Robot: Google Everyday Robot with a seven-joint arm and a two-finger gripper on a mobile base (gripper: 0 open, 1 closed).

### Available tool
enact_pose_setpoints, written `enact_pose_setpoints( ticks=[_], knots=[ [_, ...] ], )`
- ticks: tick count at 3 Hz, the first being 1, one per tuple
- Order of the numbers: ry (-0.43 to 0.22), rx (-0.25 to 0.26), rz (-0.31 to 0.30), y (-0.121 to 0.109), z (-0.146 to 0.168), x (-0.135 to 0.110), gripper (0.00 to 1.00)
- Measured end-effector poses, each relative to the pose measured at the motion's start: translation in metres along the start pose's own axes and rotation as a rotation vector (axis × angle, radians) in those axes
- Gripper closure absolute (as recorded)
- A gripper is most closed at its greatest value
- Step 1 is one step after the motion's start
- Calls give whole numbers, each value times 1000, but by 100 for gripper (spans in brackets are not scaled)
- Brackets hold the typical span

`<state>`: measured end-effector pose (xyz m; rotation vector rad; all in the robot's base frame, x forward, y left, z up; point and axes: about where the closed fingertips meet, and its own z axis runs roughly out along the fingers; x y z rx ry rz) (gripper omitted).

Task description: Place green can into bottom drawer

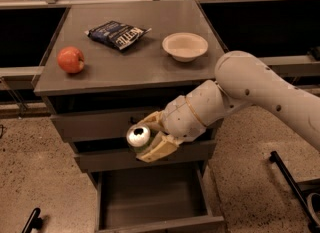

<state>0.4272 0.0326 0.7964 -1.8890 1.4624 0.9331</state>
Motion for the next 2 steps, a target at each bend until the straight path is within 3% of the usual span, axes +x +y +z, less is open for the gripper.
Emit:
enact_pose_setpoints(
  ticks=[1, 2],
  knots=[
    [-4, 2, 1, -1, 1, 3, 100],
    [-84, 47, 20, -17, 17, 47, 100]
  ],
)
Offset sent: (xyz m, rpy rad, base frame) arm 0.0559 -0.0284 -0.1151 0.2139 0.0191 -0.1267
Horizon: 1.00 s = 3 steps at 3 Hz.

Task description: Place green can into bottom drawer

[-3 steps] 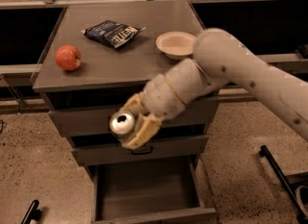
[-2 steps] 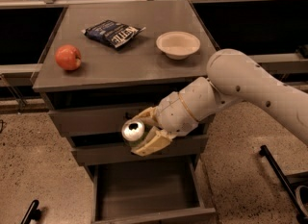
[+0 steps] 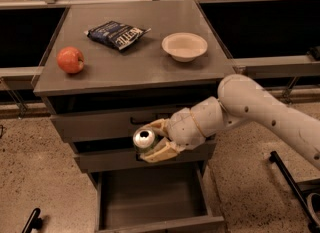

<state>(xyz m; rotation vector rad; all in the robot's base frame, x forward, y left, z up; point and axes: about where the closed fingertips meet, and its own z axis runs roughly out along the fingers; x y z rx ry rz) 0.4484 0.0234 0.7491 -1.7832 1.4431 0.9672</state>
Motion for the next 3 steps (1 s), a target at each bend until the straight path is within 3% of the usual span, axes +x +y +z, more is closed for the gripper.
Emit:
enact_pose_setpoints(
  ticks=[1, 2, 3],
  knots=[
    [-123, 48, 33, -6, 29, 68, 100],
    [-198, 89, 77, -7, 54, 133, 100],
    [-223, 78, 93, -4, 64, 141, 100]
  ],
)
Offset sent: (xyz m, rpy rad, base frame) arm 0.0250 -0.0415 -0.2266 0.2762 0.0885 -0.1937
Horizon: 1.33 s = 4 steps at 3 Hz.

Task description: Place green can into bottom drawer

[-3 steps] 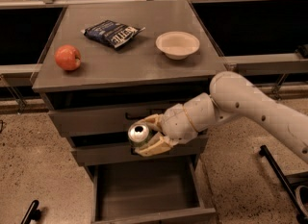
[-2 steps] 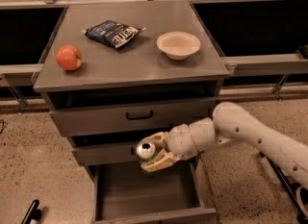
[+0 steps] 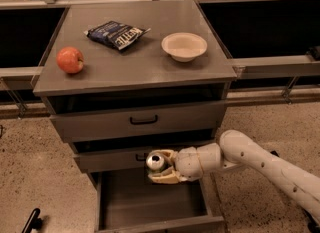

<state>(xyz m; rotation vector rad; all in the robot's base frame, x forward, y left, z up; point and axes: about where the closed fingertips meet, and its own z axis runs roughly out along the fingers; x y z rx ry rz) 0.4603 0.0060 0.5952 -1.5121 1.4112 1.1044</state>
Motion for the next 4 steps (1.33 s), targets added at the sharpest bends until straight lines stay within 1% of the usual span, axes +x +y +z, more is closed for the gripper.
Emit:
enact_pose_setpoints(
  ticks=[1, 2, 3, 4],
  knots=[
    [11, 17, 1, -6, 3, 8, 100],
    [21, 24, 2, -28, 8, 87, 100],
    [-31, 18, 29, -30, 18, 166, 100],
    [-54, 22, 52, -28, 26, 179, 97]
  ],
)
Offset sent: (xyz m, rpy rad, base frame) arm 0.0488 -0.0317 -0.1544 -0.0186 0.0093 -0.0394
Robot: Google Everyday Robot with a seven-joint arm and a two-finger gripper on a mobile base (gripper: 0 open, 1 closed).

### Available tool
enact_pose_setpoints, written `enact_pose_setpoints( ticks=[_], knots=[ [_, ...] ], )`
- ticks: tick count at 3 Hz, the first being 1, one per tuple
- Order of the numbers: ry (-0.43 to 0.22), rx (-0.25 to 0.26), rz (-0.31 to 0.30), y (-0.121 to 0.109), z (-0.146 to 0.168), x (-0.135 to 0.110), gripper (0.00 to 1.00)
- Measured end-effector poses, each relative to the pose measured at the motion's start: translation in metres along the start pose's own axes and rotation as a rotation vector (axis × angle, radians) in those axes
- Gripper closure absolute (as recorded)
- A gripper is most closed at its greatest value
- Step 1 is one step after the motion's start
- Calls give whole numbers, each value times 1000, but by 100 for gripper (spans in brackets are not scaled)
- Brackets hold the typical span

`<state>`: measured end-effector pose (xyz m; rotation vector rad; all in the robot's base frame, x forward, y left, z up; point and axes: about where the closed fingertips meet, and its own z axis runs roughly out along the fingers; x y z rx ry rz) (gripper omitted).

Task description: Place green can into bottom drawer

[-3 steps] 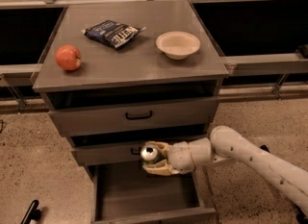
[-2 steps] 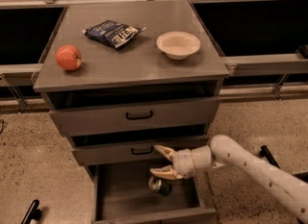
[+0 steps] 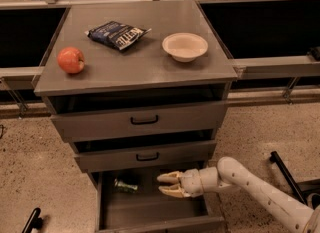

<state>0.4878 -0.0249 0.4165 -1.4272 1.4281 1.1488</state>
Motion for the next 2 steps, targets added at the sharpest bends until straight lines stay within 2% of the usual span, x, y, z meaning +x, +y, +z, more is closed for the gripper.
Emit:
enact_pose_setpoints(
  ticks=[2],
  knots=[
    [0, 0, 0, 0, 0, 0, 51]
  ],
)
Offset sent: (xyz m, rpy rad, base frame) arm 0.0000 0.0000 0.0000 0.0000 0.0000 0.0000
